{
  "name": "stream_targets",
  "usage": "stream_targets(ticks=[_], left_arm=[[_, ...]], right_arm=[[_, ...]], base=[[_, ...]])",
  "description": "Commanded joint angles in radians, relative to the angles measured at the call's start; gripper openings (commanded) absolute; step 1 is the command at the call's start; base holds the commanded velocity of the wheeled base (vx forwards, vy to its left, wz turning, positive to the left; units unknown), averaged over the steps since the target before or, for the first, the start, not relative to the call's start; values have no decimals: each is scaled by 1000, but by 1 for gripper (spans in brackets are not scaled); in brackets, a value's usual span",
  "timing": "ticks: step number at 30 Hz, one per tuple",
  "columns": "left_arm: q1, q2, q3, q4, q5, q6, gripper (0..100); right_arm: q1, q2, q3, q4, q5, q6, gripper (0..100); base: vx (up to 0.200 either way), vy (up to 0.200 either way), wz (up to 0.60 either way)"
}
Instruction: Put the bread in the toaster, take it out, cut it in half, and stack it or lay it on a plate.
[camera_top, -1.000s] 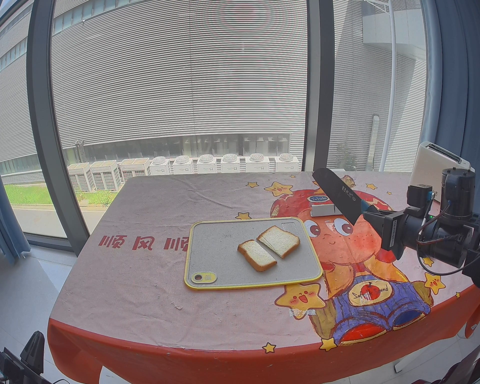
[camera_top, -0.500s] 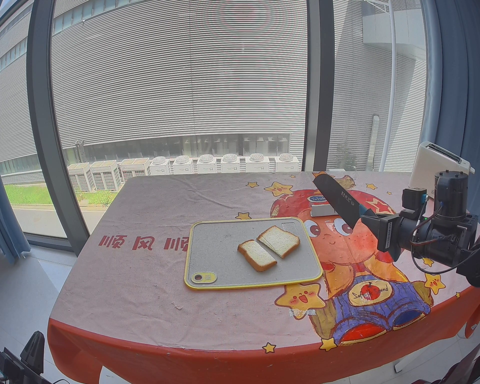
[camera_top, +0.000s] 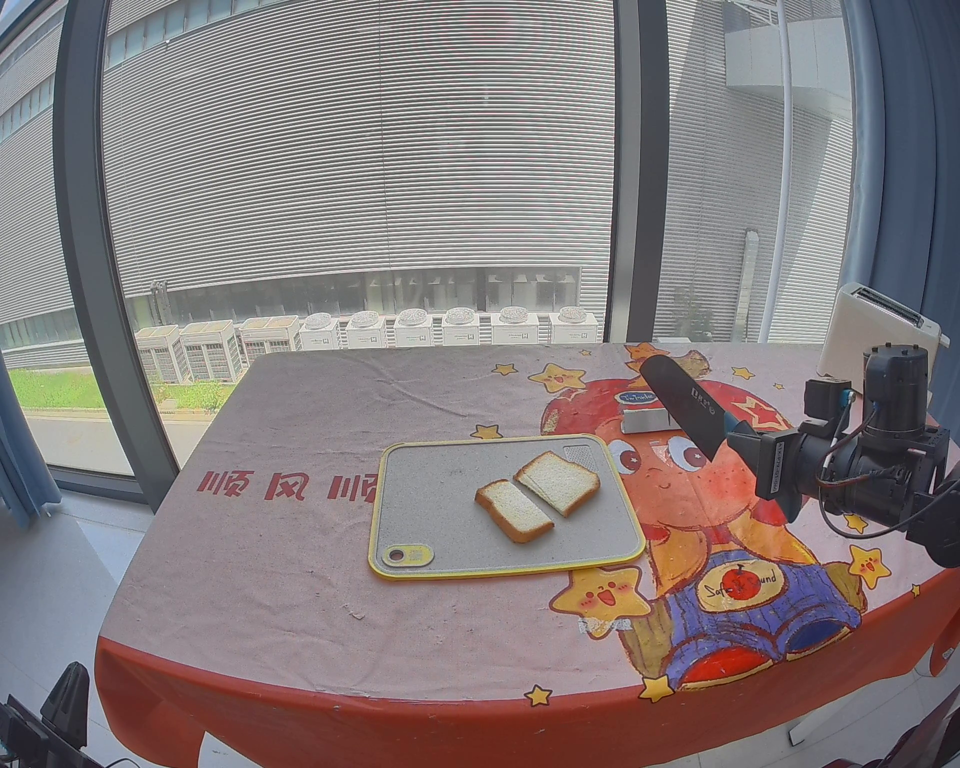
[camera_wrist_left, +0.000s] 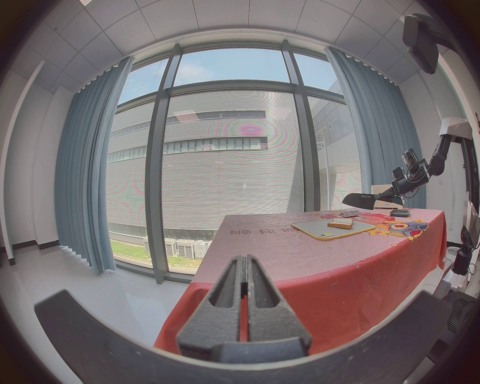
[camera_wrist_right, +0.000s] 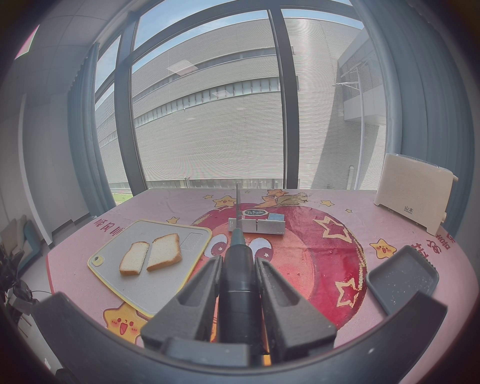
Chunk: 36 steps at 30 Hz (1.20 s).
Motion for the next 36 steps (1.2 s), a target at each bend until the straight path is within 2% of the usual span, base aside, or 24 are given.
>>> stream_targets(ticks=[1, 13, 20, 36], left_arm=[[0, -16, 18, 0, 0, 0, 0], [0, -16, 18, 0, 0, 0, 0], [0, -16, 18, 0, 0, 0, 0], [0, -16, 18, 0, 0, 0, 0]], right_arm=[[-2, 11, -1, -1, 1, 1, 0], [-7, 37, -2, -22, -2, 23, 0], [-7, 70, 4, -91, -50, 42, 0], [-28, 100, -2, -93, -53, 44, 0]], base=[[0, 0, 0], [0, 0, 0], [0, 0, 0], [0, 0, 0]])
